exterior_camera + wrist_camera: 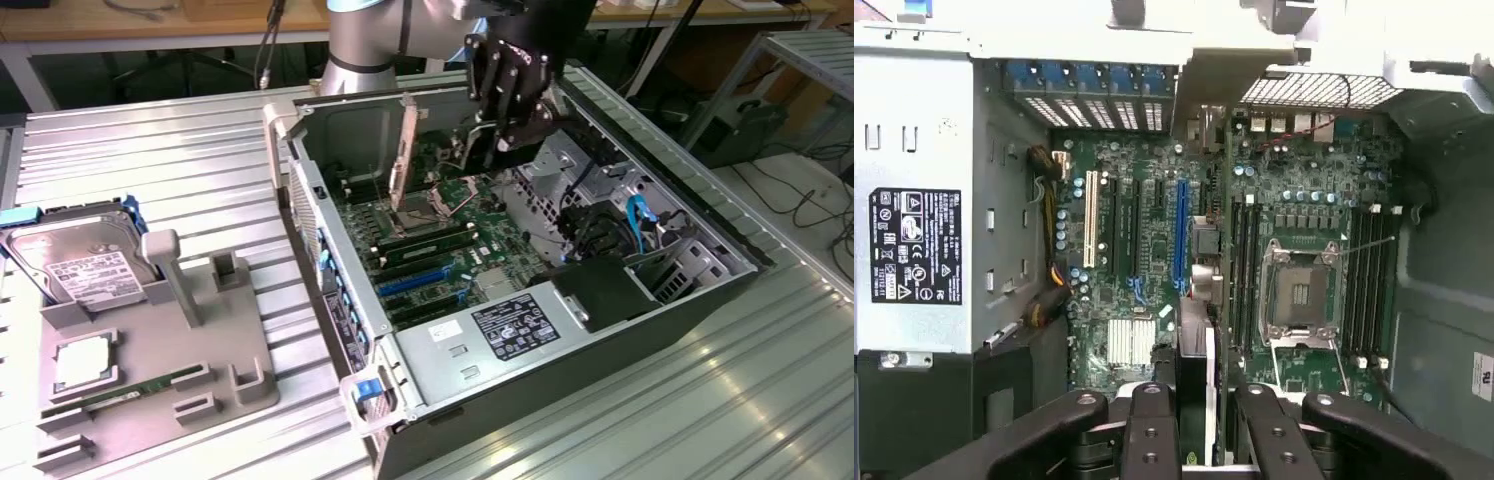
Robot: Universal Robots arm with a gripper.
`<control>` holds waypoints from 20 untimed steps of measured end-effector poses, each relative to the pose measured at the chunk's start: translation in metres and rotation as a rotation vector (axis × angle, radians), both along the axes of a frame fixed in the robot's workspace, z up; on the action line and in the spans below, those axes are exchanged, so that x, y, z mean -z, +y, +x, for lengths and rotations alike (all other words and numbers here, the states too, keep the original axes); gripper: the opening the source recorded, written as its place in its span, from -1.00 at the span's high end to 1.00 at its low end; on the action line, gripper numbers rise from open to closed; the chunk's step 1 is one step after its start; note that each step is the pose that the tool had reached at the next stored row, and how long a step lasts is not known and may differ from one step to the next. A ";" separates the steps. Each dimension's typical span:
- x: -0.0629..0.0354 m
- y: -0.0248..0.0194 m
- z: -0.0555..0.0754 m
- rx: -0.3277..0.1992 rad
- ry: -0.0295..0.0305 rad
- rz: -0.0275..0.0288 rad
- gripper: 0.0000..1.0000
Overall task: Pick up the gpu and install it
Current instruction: 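Insert the gpu into the slot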
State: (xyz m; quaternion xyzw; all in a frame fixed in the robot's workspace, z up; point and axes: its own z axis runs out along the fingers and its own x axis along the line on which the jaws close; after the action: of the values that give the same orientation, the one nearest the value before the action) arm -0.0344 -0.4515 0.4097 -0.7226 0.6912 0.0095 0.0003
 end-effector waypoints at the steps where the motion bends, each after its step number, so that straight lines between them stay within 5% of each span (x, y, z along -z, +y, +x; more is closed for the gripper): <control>1: 0.0130 0.0000 0.000 -0.001 -0.0152 -0.0014 0.45; 2: 0.0251 0.0000 0.000 0.032 -0.0236 -0.0045 0.45; 3: 0.0375 0.0041 0.001 0.034 -0.0225 -0.0229 0.45; 5: 0.0642 0.0054 0.001 0.033 -0.0221 -0.0225 0.45; 20: 0.0959 0.0054 0.001 0.034 -0.0223 -0.0243 0.45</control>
State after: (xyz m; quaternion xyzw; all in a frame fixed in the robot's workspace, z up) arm -0.0335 -0.4460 0.3138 -0.7109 0.7032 -0.0069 -0.0006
